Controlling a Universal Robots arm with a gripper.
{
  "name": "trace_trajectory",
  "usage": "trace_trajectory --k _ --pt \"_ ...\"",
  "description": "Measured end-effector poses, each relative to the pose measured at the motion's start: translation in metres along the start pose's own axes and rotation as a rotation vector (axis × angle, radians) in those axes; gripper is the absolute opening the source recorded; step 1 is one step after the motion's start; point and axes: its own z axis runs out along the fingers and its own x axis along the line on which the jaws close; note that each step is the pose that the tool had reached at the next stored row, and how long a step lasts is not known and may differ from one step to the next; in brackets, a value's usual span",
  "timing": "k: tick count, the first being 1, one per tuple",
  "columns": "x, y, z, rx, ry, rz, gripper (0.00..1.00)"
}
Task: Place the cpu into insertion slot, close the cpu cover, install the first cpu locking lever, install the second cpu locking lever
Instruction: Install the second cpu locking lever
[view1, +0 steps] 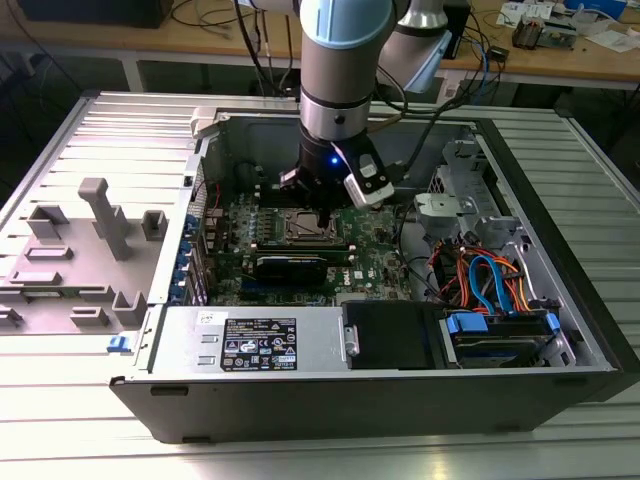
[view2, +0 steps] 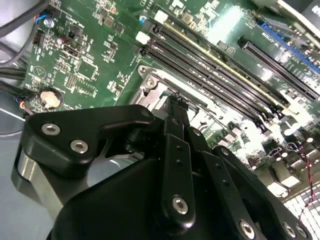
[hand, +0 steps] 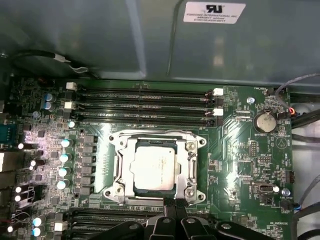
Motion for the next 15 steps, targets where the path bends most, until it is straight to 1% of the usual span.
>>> trace_trajectory --k 1,2,6,8,9,12,14,15 --pt "0.0036 -0.0014 -0.0002 0.0000 -0.0001 0.000 0.11" --pt "0.0074 -0.0056 -0.0007 -0.0001 0.0001 0.000 0.11" --pt "0.0124 -0.0133 -0.0014 -0.0001 0.0000 0.000 0.11" --pt "0.0193 -0.0178 -0.0019 -0.0004 -0.0001 0.000 0.11" --pt "0.0205 -0.0189 -0.0020 -0.0011 -0.0001 0.000 0.11" --pt "0.0206 -0.0189 -0.0020 -0.0020 -0.0001 0.000 0.11" --pt "0.0206 -0.0189 -0.0020 -0.0068 -0.0004 0.000 0.11" --pt "0.0206 -0.0189 -0.0020 -0.0070 -0.0004 0.000 0.11"
